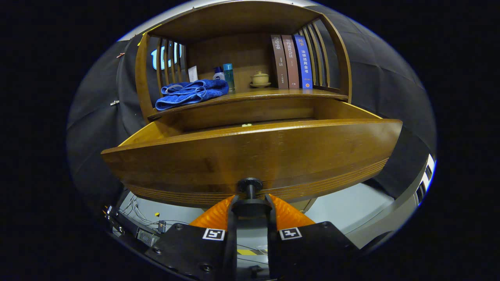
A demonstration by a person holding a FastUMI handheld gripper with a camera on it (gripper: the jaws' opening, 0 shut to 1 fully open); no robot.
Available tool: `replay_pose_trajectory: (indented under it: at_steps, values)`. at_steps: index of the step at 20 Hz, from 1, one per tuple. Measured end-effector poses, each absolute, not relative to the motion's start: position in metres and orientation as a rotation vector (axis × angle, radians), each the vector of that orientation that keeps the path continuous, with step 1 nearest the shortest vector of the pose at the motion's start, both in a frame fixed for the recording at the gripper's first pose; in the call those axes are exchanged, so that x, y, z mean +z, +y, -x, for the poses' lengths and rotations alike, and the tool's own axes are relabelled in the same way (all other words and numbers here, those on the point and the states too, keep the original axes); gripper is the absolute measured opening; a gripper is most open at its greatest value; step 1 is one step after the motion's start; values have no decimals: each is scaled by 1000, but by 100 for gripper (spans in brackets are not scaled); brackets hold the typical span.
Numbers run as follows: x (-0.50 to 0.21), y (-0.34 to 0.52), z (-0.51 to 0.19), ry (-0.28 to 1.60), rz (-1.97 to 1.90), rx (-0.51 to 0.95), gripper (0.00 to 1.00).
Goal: Pull open the drawer, take out the items inside it, and place them on the countertop above the cabinet.
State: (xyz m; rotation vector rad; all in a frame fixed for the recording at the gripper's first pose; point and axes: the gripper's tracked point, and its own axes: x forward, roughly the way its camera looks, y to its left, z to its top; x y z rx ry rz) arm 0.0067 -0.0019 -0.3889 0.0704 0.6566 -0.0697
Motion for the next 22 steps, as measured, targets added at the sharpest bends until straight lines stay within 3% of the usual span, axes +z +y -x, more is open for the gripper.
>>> replay_pose_trajectory:
  at_steps: [9,13,16,22]
  values:
    - [-396,-1,2,676,-75,-72,37]
    - [-381,-5,9,624,-97,-79,55]
    - [-371,-12,23,619,-100,-96,99]
    - [-279,-1,10,519,-118,-66,99]
